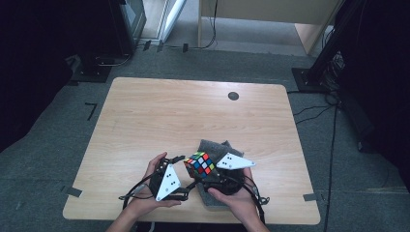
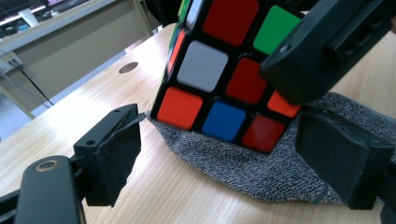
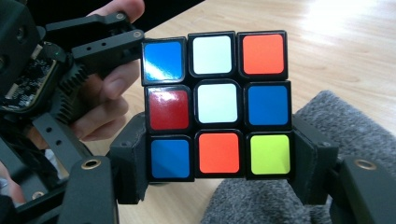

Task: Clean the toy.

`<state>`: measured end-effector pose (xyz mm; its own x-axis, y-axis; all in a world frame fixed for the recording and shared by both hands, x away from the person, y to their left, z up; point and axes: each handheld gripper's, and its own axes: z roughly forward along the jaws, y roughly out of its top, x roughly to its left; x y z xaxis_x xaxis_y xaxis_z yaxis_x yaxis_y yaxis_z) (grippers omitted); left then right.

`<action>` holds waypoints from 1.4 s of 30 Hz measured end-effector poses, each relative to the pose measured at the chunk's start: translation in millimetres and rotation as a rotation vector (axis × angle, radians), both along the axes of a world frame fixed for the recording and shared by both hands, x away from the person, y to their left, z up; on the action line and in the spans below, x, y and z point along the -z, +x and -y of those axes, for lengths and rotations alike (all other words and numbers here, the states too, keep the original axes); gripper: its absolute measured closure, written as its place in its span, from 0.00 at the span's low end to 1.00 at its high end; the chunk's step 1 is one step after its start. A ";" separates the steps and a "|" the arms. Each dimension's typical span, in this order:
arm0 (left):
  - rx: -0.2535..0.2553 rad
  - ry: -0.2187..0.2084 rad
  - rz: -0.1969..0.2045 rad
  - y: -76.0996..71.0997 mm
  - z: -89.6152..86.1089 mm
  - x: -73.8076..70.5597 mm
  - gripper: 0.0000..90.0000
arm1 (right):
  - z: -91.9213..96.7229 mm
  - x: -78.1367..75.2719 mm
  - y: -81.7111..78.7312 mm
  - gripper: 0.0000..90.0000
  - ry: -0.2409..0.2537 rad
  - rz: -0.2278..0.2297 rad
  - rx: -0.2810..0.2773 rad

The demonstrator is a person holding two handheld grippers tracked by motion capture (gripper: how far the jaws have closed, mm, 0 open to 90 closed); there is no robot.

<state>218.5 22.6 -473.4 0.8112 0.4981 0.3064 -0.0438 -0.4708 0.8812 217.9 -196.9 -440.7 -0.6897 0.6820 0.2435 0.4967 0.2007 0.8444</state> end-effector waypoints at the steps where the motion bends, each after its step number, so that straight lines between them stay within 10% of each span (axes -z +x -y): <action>1: 0.002 0.004 0.003 -0.4 0.8 0.7 0.17 | -0.9 0.3 0.3 0.38 0.001 -0.006 -0.007; 15: 0.025 -0.019 0.037 -3.3 -0.3 2.0 0.36 | 3.5 3.5 10.1 0.36 0.097 -0.156 -0.048; 26: -0.060 -0.080 -0.046 12.6 -19.3 -0.6 0.37 | 20.6 -8.6 9.5 0.36 0.150 -0.051 -0.024; 30: -0.113 -0.143 -0.138 25.2 -35.3 -4.0 0.38 | 30.8 1.9 13.2 0.44 0.048 0.094 0.066; 35: -0.139 -0.216 -0.216 34.0 -45.9 -3.9 0.38 | 28.1 31.8 23.6 0.42 -0.024 0.079 0.056; 42: -0.172 -0.221 -0.237 35.8 -43.0 -0.1 0.38 | 6.6 61.4 25.0 0.39 -0.302 0.098 0.034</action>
